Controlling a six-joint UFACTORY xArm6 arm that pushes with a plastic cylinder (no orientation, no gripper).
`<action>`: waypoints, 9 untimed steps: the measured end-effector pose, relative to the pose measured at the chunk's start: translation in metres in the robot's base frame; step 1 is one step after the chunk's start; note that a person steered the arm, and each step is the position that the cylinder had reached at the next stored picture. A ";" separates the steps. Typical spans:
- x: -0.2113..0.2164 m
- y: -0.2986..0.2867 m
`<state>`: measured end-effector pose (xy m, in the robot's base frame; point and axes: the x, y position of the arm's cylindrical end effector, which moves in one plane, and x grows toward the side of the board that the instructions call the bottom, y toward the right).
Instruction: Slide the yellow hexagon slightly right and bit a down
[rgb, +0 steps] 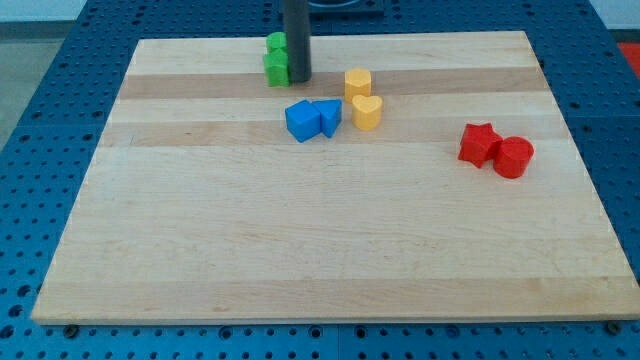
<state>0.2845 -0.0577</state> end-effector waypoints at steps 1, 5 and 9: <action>0.017 -0.003; 0.016 0.103; -0.003 0.165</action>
<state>0.2819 0.1074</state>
